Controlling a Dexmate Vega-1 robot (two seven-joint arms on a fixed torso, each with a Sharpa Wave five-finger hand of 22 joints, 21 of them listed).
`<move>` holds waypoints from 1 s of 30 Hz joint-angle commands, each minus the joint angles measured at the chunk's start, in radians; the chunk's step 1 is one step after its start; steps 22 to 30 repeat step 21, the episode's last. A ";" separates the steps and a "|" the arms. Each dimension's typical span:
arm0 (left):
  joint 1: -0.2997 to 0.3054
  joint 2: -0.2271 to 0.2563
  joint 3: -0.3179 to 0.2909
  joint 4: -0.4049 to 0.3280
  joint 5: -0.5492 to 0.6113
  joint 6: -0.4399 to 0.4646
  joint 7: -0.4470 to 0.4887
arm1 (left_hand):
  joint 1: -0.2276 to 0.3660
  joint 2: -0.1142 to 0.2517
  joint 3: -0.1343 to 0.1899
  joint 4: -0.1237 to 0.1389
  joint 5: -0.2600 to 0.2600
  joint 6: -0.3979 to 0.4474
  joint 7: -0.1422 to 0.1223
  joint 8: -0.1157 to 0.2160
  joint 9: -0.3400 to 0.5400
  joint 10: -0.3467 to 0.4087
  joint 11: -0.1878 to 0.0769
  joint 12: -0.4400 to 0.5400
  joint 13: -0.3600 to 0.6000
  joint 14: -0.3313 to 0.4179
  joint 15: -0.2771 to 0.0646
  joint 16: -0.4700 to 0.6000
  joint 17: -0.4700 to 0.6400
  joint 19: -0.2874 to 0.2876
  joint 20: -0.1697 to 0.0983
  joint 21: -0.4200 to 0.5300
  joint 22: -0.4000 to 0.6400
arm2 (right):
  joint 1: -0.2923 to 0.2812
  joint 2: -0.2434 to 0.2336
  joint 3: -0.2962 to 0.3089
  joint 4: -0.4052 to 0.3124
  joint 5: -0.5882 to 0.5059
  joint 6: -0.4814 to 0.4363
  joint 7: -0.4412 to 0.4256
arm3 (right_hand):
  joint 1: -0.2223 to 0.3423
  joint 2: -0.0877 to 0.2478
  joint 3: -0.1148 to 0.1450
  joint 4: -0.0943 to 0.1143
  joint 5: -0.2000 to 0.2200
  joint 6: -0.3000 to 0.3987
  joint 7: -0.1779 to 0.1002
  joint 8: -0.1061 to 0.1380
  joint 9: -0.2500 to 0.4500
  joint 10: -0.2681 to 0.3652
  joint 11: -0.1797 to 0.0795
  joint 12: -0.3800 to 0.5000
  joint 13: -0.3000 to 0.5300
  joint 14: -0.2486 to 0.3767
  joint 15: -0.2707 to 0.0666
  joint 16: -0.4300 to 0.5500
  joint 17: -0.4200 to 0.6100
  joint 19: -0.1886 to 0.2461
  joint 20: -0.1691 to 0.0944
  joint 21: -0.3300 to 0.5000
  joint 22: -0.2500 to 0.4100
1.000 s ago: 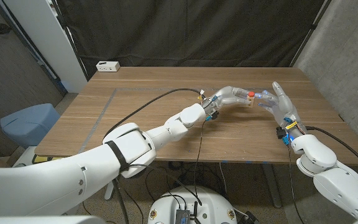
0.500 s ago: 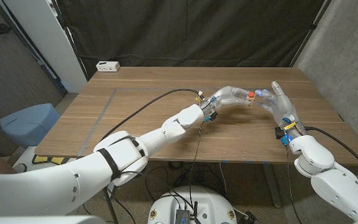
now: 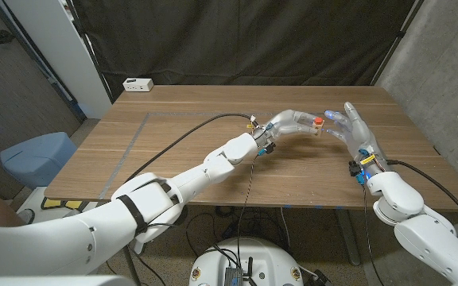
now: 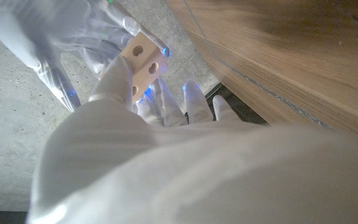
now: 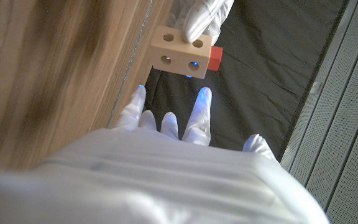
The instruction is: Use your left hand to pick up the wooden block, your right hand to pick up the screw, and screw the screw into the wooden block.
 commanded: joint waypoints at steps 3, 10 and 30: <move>0.004 0.025 -0.021 -0.010 -0.023 0.001 -0.035 | -0.027 0.038 0.050 0.046 0.005 0.090 0.033 0.010 0.002 0.007 -0.003 0.024 0.268 0.010 -0.056 0.001 0.002 -0.001 -0.007 0.001 0.003 | 0.044 0.000 -0.034 0.010 -0.009 -0.030 -0.013 | 0.004 -0.002 -0.002 -0.002 -0.002 -0.037 -0.008 -0.012 -0.003 -0.016 -0.017 -0.005 0.001 -0.008 -0.014 -0.007 0.002 -0.018 -0.021 -0.007 0.003; 0.007 0.044 -0.029 -0.025 -0.022 0.005 -0.039 | -0.026 0.038 0.050 0.046 0.005 0.091 0.031 0.010 0.002 0.008 -0.002 0.025 0.268 0.009 -0.055 0.001 0.002 -0.001 -0.006 0.001 0.003 | 0.092 0.006 -0.070 0.044 -0.010 -0.029 -0.006 | 0.004 -0.002 -0.004 -0.002 -0.003 -0.133 -0.044 -0.031 -0.010 -0.043 -0.026 -0.007 0.001 -0.031 -0.020 -0.013 0.003 -0.062 -0.014 -0.012 0.003; 0.045 0.080 -0.040 -0.137 0.010 0.126 0.049 | -0.027 0.036 0.048 0.046 0.005 0.089 0.034 0.009 0.002 0.008 -0.002 0.025 0.268 0.009 -0.055 0.001 0.001 -0.002 -0.005 0.001 0.003 | 0.170 -0.031 -0.085 0.107 -0.007 -0.023 0.036 | 0.001 -0.001 -0.008 -0.002 -0.005 -0.282 -0.091 -0.033 -0.023 -0.088 -0.053 -0.009 0.000 -0.075 -0.037 -0.018 0.004 -0.163 -0.006 -0.017 0.003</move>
